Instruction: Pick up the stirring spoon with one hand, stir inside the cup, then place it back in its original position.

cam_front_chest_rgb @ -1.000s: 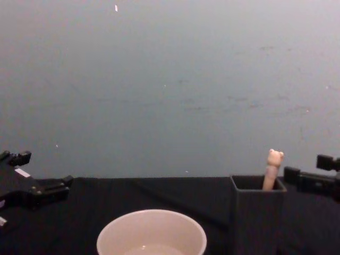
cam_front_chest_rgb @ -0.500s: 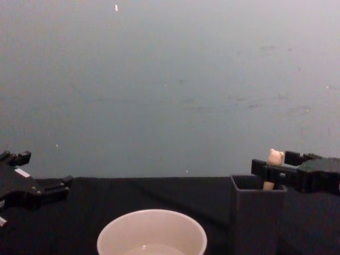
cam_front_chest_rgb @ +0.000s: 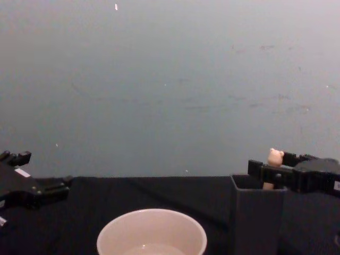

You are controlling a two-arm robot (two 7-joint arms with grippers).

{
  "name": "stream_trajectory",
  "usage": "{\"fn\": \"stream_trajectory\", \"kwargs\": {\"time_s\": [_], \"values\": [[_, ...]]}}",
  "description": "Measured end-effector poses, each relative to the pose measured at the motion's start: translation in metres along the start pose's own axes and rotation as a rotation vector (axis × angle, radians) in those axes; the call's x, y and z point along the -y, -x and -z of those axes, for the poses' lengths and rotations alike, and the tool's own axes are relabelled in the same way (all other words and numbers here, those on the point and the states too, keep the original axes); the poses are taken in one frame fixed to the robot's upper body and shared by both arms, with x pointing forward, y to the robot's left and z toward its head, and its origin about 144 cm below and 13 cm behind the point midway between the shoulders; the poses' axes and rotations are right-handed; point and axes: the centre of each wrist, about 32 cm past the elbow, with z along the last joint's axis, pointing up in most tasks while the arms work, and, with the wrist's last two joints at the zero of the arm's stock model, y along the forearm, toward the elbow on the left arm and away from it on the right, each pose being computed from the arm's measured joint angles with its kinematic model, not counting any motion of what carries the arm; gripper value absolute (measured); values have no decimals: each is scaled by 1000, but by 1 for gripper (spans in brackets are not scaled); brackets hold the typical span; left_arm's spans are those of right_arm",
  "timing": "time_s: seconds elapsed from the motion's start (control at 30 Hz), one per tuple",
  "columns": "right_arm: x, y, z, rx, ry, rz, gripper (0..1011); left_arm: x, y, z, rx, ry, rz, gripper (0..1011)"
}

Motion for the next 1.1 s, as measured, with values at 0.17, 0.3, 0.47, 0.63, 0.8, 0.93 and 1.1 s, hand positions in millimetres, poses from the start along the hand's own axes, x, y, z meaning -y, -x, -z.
{"fn": "stream_trajectory", "kwargs": {"time_s": [0.17, 0.3, 0.47, 0.63, 0.8, 0.93, 1.1], "values": [[0, 0, 0, 0, -1, 0, 978, 0, 0, 0, 0, 0, 0, 1001], [0, 0, 0, 0, -2, -1, 903, 0, 0, 0, 0, 0, 0, 1001], [1, 0, 0, 0, -3, -1, 763, 0, 0, 0, 0, 0, 0, 1001], [1, 0, 0, 0, -3, -1, 591, 0, 0, 0, 0, 0, 0, 1002], [1, 0, 0, 0, -4, -2, 446, 0, 0, 0, 0, 0, 0, 1002], [1, 0, 0, 0, -4, -2, 329, 0, 0, 0, 0, 0, 0, 1001], [1, 0, 0, 0, -4, -2, 214, 0, 0, 0, 0, 0, 0, 1001]]}}
